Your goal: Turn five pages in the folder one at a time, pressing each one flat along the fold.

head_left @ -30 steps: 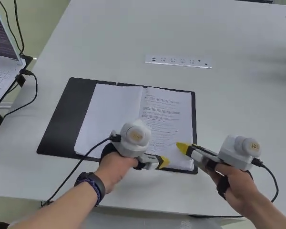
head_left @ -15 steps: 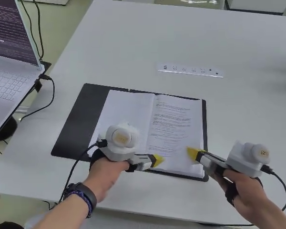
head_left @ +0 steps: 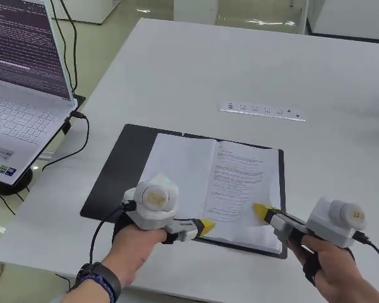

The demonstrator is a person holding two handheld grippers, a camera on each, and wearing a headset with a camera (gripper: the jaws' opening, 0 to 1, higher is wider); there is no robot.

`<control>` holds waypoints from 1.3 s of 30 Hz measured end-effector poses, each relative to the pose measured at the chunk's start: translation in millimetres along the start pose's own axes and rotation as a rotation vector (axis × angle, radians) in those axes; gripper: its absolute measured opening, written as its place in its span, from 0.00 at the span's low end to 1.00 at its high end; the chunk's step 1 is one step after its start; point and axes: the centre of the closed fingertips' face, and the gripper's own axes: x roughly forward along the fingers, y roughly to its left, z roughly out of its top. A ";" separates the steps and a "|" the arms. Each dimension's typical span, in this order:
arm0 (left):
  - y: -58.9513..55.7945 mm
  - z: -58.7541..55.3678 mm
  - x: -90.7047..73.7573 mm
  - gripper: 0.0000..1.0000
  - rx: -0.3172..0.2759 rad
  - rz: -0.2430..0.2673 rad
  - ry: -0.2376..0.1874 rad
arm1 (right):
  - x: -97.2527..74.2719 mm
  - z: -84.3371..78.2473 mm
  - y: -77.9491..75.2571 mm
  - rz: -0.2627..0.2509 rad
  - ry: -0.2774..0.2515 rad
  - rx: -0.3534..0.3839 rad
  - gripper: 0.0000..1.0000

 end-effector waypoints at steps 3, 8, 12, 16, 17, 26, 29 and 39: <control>4.1 -0.4 -5.8 0.68 -0.011 0.011 -0.010 | 4.0 2.3 4.4 0.003 -0.005 0.000 0.00; 7.8 -4.1 -10.6 0.68 -0.017 0.016 -0.011 | 13.1 1.1 17.3 0.011 0.003 -0.008 0.00; 16.9 -0.1 -17.6 0.68 -0.028 0.032 -0.029 | 23.9 5.0 30.0 0.028 -0.007 -0.006 0.00; 25.6 -0.6 -24.7 0.69 -0.028 0.059 -0.037 | 37.6 5.0 46.6 0.052 -0.010 -0.007 0.00; 27.1 -2.3 -25.6 0.69 -0.025 0.063 -0.034 | 40.4 3.8 50.1 0.057 -0.005 -0.010 0.00; 40.7 -2.3 -41.3 0.70 -0.039 0.095 -0.051 | 67.1 3.7 82.2 0.117 0.008 -0.013 0.00; 45.1 -1.8 -47.4 0.70 -0.044 0.109 -0.059 | 76.7 5.3 90.4 0.135 0.011 -0.013 0.00; 61.5 -7.9 -65.0 0.70 -0.059 0.155 -0.078 | 99.1 6.9 108.9 0.173 0.019 -0.015 0.00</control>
